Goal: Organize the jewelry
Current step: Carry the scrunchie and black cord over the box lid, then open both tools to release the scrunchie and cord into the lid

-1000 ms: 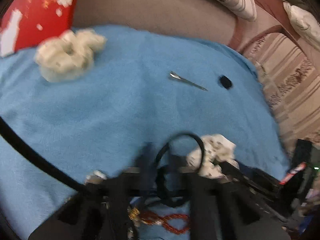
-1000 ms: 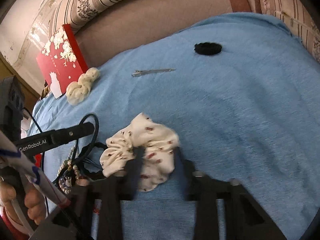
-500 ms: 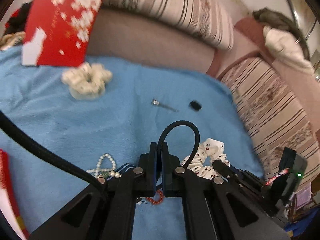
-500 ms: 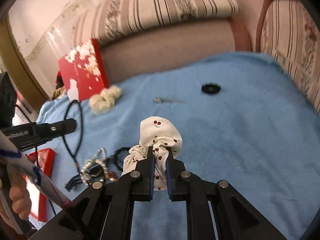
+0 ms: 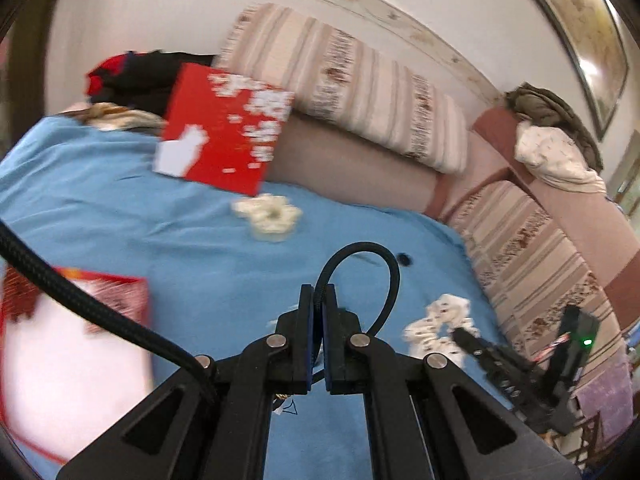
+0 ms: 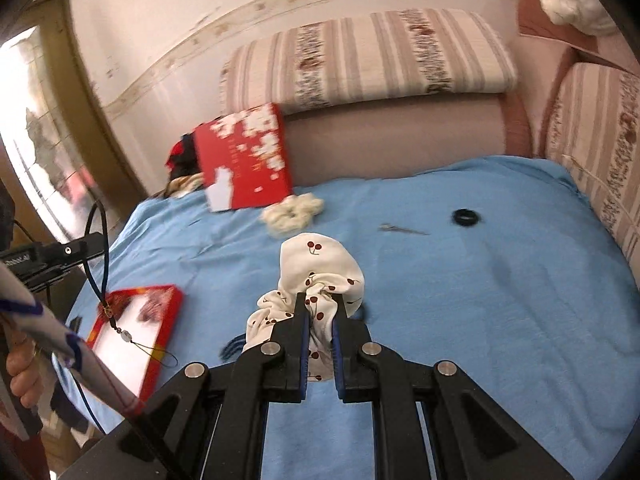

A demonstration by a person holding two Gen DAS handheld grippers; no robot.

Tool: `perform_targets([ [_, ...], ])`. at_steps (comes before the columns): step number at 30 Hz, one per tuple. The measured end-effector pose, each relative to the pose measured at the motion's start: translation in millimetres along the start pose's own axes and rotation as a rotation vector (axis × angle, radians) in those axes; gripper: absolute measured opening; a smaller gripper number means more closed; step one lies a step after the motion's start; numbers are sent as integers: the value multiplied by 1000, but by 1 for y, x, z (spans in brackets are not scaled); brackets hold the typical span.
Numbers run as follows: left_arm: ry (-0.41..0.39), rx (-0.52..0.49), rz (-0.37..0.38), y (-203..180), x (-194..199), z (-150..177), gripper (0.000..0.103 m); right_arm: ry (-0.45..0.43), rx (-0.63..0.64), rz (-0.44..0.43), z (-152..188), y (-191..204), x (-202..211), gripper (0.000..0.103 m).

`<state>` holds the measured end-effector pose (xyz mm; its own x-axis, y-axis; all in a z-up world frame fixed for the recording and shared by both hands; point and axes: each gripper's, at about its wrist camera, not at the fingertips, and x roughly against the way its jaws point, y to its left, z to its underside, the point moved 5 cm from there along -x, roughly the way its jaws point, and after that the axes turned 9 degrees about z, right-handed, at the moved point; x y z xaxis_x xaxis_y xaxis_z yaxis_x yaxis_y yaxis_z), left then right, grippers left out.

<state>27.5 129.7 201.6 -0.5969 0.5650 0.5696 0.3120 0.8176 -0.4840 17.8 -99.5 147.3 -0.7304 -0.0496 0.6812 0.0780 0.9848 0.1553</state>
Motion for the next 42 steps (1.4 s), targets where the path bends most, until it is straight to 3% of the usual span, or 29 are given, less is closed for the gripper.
perform_targets([
  [13, -46, 213, -258, 183, 96, 46, 3, 104, 167, -184, 40, 151, -23, 10],
  [21, -10, 331, -334, 268, 94, 67, 3, 241, 259, -325, 88, 247, -54, 11],
  [26, 14, 375, -389, 305, 83, 73, 3, 306, 360, -363, 127, 294, -69, 11],
  [31, 24, 418, -425, 331, 78, 78, 3, 346, 442, -357, 155, 321, -86, 11],
  [42, 29, 465, -503, 360, 73, 73, 3, 358, 492, -308, 171, 319, -105, 11],
])
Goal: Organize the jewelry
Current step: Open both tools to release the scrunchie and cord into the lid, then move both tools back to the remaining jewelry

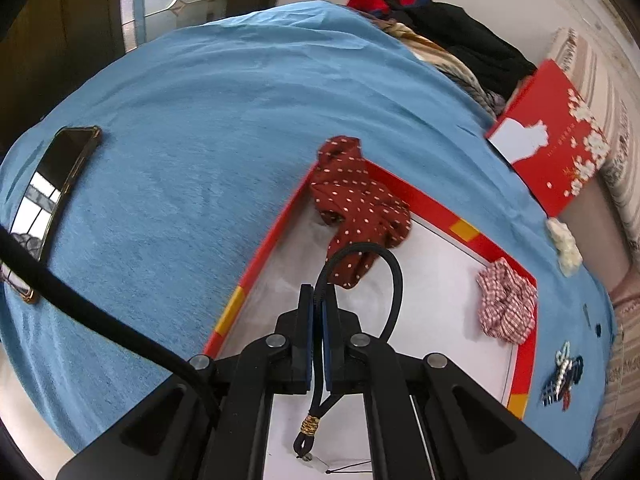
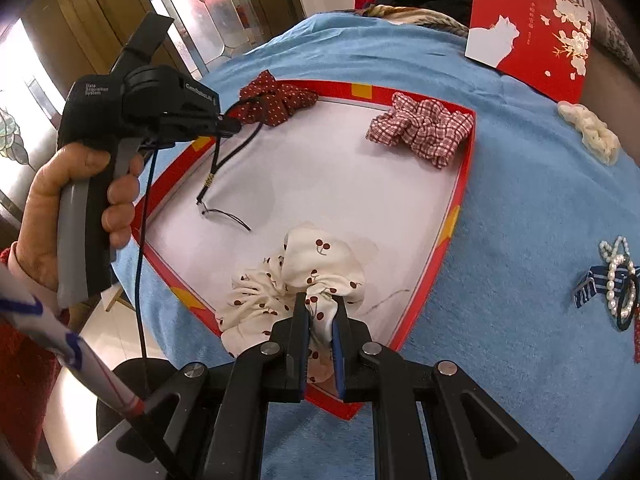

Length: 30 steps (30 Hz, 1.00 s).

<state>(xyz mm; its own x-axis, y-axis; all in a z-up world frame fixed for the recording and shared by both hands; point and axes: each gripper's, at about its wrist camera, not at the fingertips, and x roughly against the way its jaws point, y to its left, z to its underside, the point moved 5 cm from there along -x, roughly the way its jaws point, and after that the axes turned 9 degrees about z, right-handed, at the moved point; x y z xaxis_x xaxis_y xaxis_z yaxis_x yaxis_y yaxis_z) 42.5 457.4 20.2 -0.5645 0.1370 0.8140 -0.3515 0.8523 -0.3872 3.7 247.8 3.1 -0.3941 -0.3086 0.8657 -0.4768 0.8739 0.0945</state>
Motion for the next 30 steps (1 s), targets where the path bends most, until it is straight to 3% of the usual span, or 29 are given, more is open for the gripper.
perform_targets([
  [7, -16, 16, -53, 6, 4, -1, 3, 3, -1, 6, 2, -3, 1, 13],
  [9, -15, 23, -56, 7, 5, -1, 10, -1, 2, 14, 1, -2, 0, 15],
  [11, -23, 35, -56, 8, 8, -1, 27, -8, 3, 19, 1, -3, 1, 15],
  [16, -43, 61, -12, 5, 21, 0, 44, -42, -8, 23, -2, -7, 14, 34],
  [18, -56, 65, -2, 3, 29, 0, 47, -60, -16, 18, -4, -8, 22, 44],
  [20, -67, 68, 14, -1, 39, 1, 51, -88, -20, 25, -6, -10, 34, 48],
  [23, -93, 70, 25, -5, 57, 3, 57, -117, -25, 37, -6, -13, 48, 50],
  [30, -134, 25, 19, -30, 99, 24, 59, -162, -54, 84, 18, -41, 86, 52],
])
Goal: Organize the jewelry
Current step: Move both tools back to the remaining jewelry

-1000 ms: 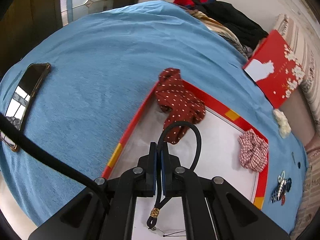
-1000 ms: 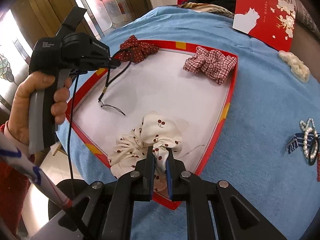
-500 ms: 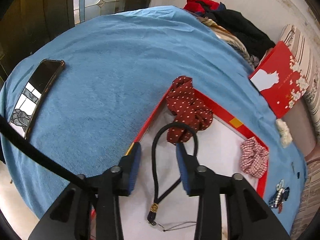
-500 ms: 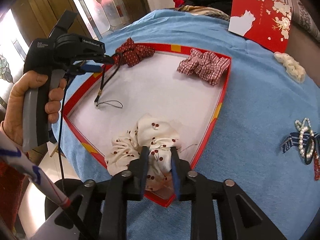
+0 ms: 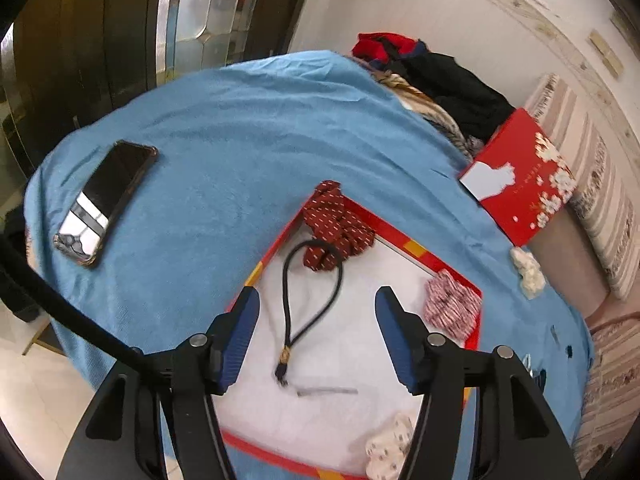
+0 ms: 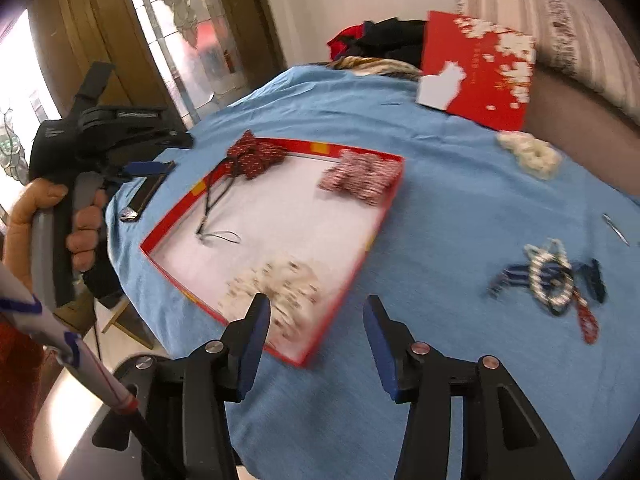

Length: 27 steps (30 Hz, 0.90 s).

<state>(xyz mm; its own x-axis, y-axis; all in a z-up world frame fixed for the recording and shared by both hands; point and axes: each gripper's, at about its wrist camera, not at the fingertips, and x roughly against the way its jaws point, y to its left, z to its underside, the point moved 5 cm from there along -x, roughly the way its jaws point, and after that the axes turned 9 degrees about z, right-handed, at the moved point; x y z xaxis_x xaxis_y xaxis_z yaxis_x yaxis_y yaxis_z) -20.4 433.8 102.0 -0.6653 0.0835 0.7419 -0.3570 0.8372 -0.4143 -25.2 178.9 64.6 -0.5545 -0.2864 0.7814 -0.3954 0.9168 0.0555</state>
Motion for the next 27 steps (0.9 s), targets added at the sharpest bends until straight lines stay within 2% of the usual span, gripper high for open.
perform_targets([
  [4, 5, -93, 7, -29, 15, 21, 60, -5, -51, 57, 25, -37, 21, 52],
  [7, 35, -163, 44, -61, 19, 42, 60, 7, -122, 109, 46, -77, 32, 52],
  [16, 126, -368, 132, -161, 1, 110, 61, 33, -376, 246, 101, -194, 59, 52],
  [22, 233, -427, 177, -203, -27, 165, 61, 28, -439, 283, 119, -228, 66, 52],
  [27, 281, -468, 185, -223, -43, 193, 61, 36, -457, 293, 122, -246, 56, 52],
])
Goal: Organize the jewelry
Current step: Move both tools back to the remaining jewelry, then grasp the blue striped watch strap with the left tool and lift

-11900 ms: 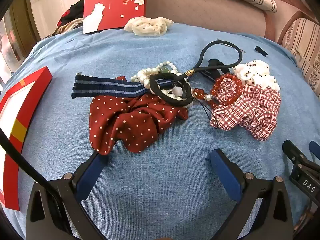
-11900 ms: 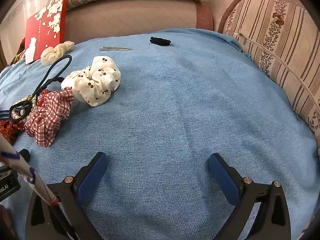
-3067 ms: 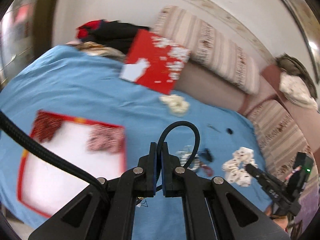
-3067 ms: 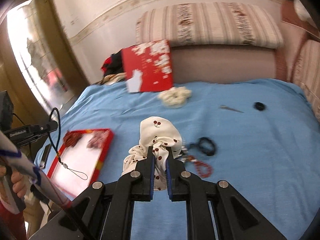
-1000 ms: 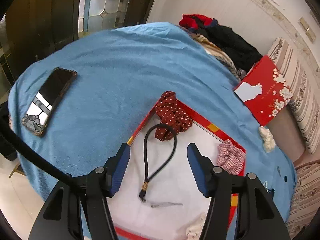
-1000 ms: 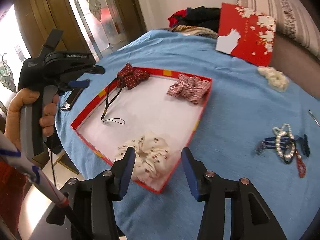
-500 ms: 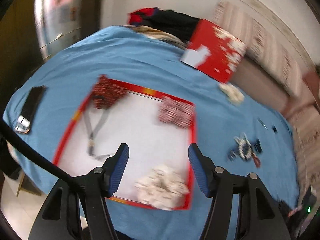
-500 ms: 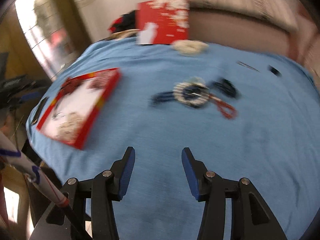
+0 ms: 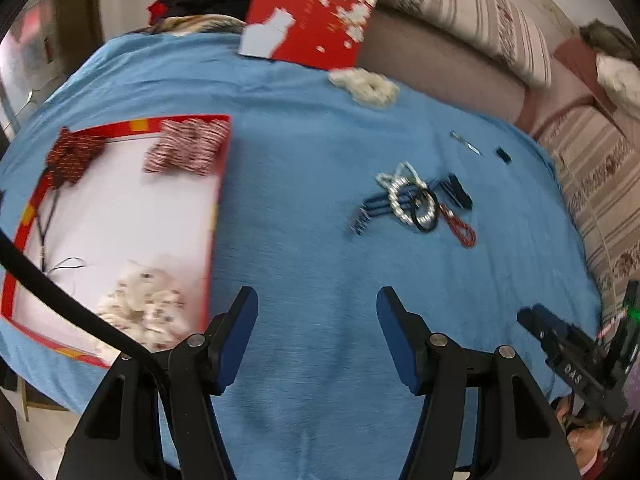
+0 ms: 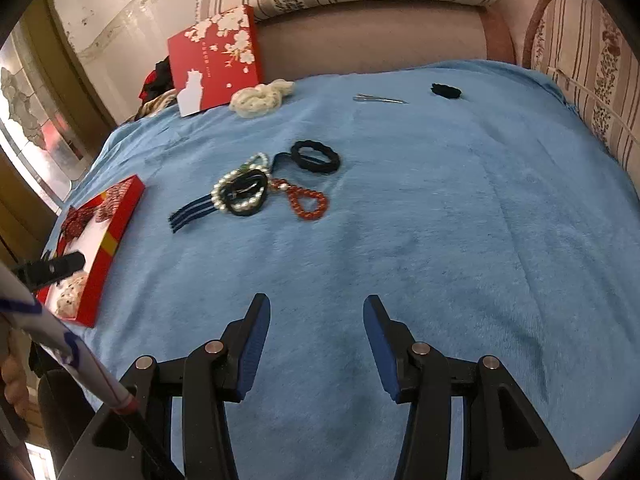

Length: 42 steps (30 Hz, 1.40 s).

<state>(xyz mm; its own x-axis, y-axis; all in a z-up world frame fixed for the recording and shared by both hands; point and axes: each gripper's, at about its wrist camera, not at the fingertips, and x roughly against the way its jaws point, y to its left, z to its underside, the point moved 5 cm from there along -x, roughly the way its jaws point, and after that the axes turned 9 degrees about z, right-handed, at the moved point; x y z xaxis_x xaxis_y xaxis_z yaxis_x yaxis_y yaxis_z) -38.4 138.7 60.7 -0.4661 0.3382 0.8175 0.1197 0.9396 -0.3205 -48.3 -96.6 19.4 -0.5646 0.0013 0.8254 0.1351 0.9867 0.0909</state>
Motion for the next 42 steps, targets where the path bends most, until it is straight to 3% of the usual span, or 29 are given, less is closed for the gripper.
perform_targets([
  [6, 22, -59, 35, -21, -27, -12, 60, -4, -15, -12, -17, -4, -14, 52],
  [11, 50, -41, 75, -27, -56, -33, 42, -1, -16, -26, -39, -4, -29, 52],
  [22, 118, -20, 102, -17, -130, -63, 42, 2, 10, -34, -81, 0, -68, 52],
  [25, 131, -32, 89, -18, -140, -61, 10, 2, 6, -40, -88, 1, -75, 52],
  [26, 125, -31, 96, -18, -139, -61, 10, 3, 5, -42, -90, 1, -77, 52],
  [30, 84, -25, 127, -16, -117, -53, 8, 2, 6, -46, -94, 3, -82, 52],
  [36, -10, -78, 19, 6, -47, -26, 8, 9, -1, -52, -91, -1, -86, 52],
  [38, -49, -74, -14, 16, -20, -27, 8, 12, -15, -53, -88, -5, -85, 52],
  [42, -131, -106, -8, 9, 26, -45, 8, 21, -68, -57, -77, -16, -81, 52],
])
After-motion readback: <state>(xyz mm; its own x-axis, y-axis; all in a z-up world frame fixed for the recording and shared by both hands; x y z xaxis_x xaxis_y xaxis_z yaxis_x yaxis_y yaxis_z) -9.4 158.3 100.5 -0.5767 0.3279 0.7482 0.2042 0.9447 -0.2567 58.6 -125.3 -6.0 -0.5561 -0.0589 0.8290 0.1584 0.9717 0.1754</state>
